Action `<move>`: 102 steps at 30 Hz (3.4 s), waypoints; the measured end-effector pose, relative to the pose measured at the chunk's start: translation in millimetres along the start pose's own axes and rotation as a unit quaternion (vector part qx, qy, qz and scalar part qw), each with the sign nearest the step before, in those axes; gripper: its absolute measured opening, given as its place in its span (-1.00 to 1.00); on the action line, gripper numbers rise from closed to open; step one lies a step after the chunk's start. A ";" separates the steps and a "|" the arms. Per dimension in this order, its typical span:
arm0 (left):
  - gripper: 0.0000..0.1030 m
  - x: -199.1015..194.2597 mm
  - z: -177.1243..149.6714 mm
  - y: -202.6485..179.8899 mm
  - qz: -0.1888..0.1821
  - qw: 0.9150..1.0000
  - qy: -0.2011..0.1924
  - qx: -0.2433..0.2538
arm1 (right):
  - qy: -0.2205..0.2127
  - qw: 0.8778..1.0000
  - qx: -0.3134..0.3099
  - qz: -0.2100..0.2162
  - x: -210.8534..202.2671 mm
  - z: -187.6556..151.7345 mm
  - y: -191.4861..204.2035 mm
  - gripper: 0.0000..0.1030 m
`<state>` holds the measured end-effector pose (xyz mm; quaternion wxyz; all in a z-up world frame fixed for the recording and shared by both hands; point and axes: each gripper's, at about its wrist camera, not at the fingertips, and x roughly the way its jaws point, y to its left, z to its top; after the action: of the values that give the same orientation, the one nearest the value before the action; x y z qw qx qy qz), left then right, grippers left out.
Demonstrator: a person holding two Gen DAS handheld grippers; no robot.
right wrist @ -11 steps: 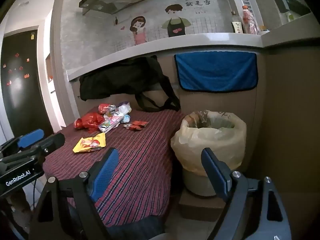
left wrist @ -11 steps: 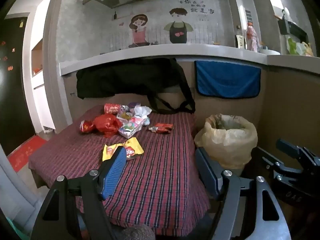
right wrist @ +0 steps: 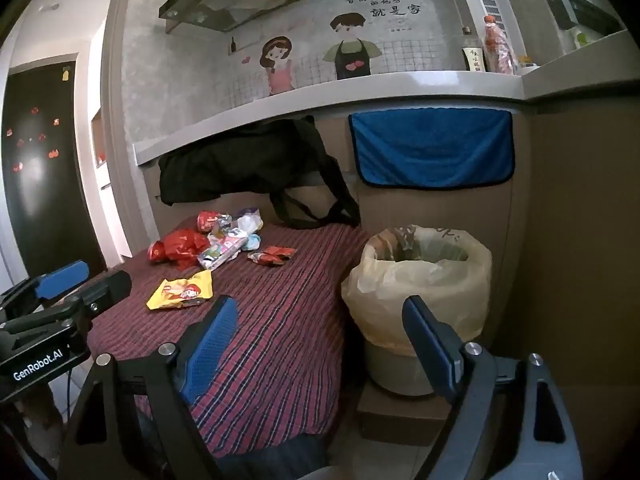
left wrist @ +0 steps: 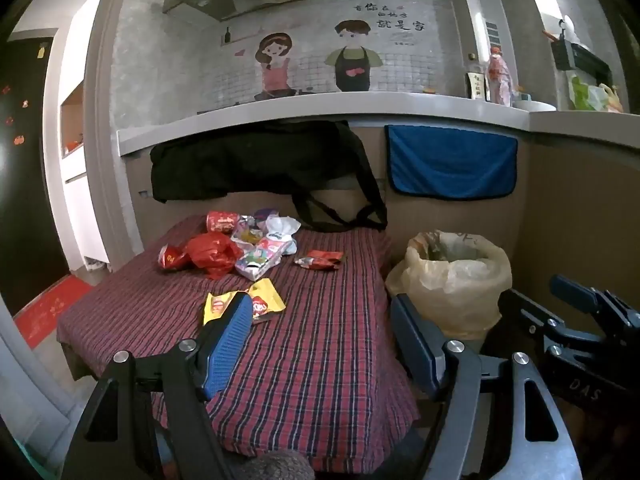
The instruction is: Collect trash
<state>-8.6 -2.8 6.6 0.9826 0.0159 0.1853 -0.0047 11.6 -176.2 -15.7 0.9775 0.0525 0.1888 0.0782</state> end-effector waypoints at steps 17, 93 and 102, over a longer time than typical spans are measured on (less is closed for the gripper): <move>0.39 4.0 -1.6 -4.7 -0.004 1.000 0.004 0.006 | -0.007 1.000 0.003 -0.006 0.6 1.1 -0.4 0.62; 0.39 20.3 -3.2 13.6 0.002 1.000 0.026 -0.016 | 0.002 1.000 0.001 -0.006 15.1 -4.2 -5.6 0.62; 0.39 53.2 13.2 63.4 0.045 0.997 0.038 -0.047 | 0.016 0.999 -0.039 0.024 54.8 21.4 26.0 0.62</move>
<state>46.8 60.0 1.4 0.9738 -0.0215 0.2212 0.0486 66.5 -142.8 -12.3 0.9735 0.0176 0.1998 0.1096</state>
